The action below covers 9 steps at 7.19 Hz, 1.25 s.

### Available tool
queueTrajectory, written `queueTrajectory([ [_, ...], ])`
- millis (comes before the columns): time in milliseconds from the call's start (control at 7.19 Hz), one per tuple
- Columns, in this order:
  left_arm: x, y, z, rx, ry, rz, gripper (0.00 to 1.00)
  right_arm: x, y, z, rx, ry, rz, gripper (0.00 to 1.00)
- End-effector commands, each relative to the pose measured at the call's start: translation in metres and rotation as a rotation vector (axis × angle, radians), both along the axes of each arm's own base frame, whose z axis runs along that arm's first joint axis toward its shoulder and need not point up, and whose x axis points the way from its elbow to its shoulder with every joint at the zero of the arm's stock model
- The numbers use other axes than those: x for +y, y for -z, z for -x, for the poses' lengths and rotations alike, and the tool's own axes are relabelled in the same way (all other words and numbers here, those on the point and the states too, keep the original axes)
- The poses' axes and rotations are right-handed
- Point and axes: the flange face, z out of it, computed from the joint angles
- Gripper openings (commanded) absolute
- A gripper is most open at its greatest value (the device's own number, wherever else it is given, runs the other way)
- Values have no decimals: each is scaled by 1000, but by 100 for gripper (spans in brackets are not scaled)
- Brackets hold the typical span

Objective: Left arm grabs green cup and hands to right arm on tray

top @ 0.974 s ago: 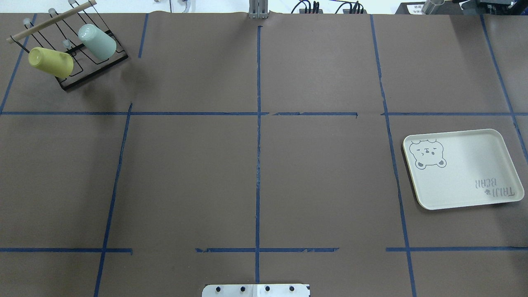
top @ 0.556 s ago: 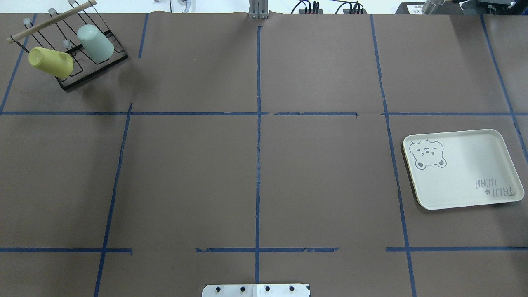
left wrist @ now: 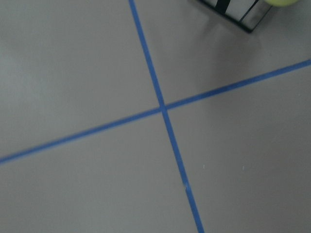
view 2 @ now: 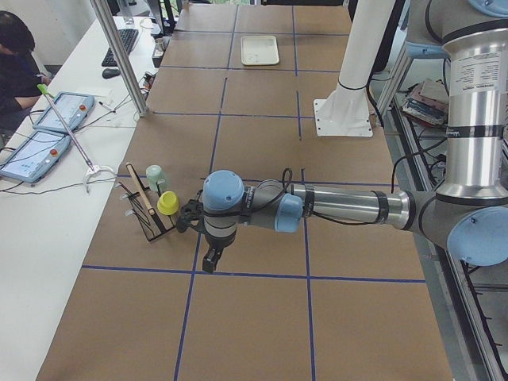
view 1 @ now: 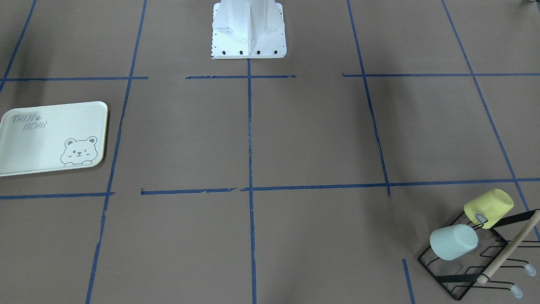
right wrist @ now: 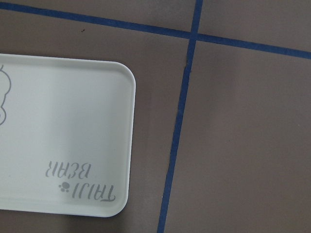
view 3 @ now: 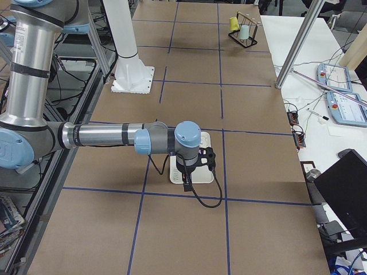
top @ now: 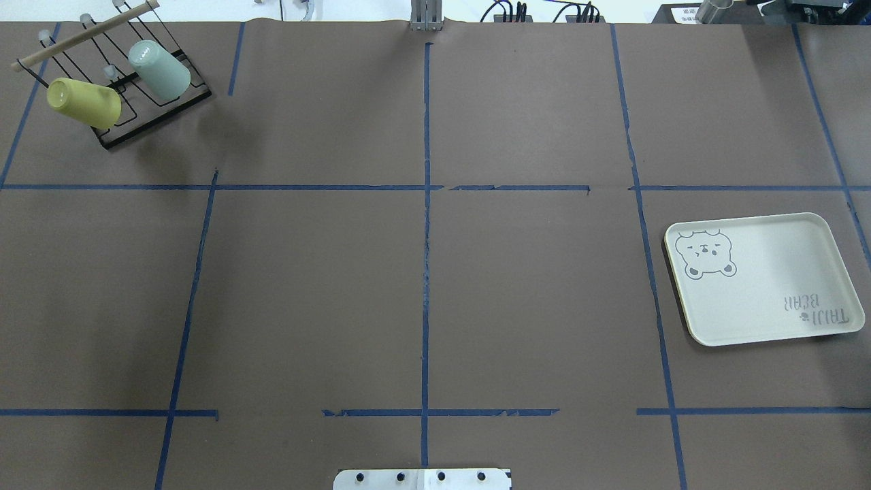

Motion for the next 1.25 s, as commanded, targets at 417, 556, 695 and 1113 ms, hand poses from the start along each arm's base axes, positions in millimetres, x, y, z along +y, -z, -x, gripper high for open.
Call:
queueTrajectory([
  [417, -116, 144, -127, 87, -23, -44, 100, 1, -1, 0, -1, 0, 1, 100],
  [556, -138, 171, -170, 109, -46, -26, 100, 1, 0, 0, -3, 0, 1, 100],
  [695, -158, 179, -211, 112, -80, 0, 100, 1, -1, 0, -3, 0, 3, 100],
  [1113, -212, 178, -249, 67, -86, 48, 100, 2, -2, 0, -3, -1, 5, 100],
])
